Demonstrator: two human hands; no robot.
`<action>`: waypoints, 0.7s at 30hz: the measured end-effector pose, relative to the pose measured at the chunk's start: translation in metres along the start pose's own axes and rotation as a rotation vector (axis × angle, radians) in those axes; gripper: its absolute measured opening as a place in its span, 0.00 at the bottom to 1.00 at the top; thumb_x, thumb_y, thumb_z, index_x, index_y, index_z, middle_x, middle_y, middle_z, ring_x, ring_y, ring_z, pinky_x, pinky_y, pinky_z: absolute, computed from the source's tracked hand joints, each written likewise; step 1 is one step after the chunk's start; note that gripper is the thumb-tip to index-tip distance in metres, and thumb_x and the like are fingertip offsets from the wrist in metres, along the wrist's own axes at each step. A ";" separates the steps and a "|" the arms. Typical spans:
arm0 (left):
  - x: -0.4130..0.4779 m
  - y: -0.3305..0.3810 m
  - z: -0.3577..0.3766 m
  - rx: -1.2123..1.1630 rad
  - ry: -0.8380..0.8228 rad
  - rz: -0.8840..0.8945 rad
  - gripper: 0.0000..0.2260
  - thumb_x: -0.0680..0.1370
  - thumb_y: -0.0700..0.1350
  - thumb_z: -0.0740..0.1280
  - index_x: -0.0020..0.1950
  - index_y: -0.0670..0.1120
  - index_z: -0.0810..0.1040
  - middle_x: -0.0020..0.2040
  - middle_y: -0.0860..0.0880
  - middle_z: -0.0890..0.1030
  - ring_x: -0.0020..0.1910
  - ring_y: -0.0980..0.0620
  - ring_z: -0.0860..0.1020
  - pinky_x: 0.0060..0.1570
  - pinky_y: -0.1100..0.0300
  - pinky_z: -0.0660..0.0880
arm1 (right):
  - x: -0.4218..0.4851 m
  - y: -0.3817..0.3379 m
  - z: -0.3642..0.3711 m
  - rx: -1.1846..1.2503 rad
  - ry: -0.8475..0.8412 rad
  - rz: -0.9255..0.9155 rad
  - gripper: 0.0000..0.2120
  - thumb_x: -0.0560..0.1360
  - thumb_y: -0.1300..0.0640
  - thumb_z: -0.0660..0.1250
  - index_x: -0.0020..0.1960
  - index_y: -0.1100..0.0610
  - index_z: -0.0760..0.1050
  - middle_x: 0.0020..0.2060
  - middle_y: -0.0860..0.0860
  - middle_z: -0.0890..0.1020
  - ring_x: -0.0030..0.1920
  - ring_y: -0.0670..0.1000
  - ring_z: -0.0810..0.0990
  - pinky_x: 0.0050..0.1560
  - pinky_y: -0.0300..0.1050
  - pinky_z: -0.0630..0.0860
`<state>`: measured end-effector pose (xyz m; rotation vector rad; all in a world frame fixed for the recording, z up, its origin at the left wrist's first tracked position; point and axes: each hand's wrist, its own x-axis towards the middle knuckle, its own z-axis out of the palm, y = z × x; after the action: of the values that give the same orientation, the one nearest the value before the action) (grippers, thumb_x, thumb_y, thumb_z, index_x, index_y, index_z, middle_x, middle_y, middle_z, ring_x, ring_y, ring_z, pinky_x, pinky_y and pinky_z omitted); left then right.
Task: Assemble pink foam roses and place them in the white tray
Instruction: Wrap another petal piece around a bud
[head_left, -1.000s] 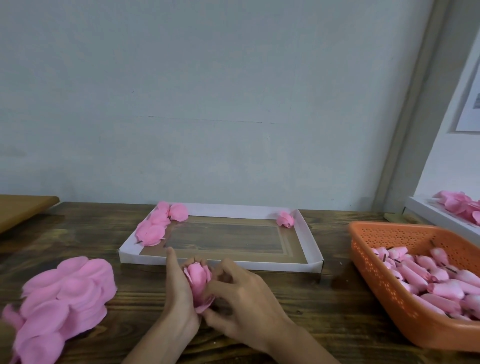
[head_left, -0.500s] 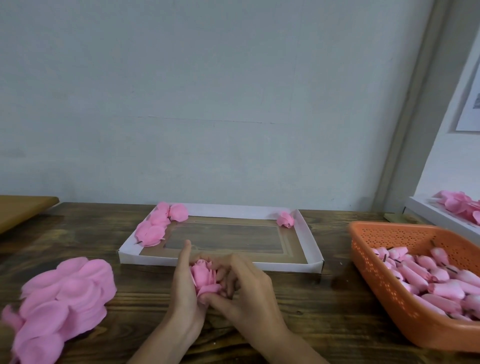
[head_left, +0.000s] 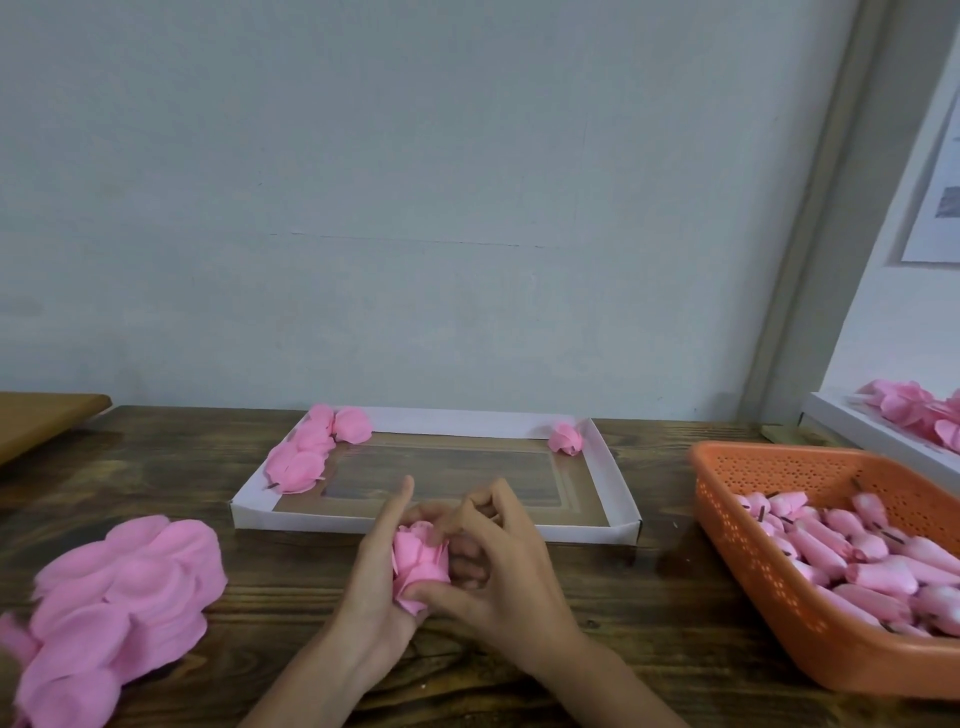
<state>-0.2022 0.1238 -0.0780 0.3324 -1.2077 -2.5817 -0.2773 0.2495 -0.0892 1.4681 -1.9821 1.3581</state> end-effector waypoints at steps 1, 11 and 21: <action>0.000 0.001 -0.001 0.004 -0.013 -0.013 0.20 0.72 0.60 0.73 0.44 0.42 0.88 0.47 0.38 0.86 0.43 0.43 0.87 0.39 0.51 0.84 | 0.000 0.001 -0.001 0.009 0.000 -0.005 0.19 0.69 0.40 0.81 0.55 0.43 0.78 0.54 0.41 0.71 0.56 0.43 0.75 0.51 0.31 0.74; -0.008 0.012 -0.012 0.011 -0.309 -0.124 0.30 0.58 0.26 0.75 0.60 0.35 0.83 0.59 0.30 0.82 0.56 0.34 0.84 0.48 0.47 0.85 | 0.007 -0.006 -0.017 0.138 -0.065 0.019 0.17 0.70 0.40 0.80 0.46 0.51 0.79 0.53 0.41 0.71 0.59 0.48 0.79 0.51 0.41 0.82; -0.008 0.019 -0.018 -0.007 -0.399 -0.154 0.31 0.69 0.28 0.68 0.73 0.38 0.75 0.72 0.31 0.74 0.71 0.33 0.75 0.60 0.45 0.81 | 0.009 -0.006 -0.022 0.060 -0.050 -0.012 0.19 0.65 0.35 0.81 0.42 0.46 0.78 0.56 0.39 0.68 0.55 0.45 0.74 0.47 0.33 0.75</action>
<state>-0.1866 0.1023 -0.0736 -0.1053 -1.3424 -2.8777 -0.2821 0.2621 -0.0691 1.5524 -1.9754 1.4001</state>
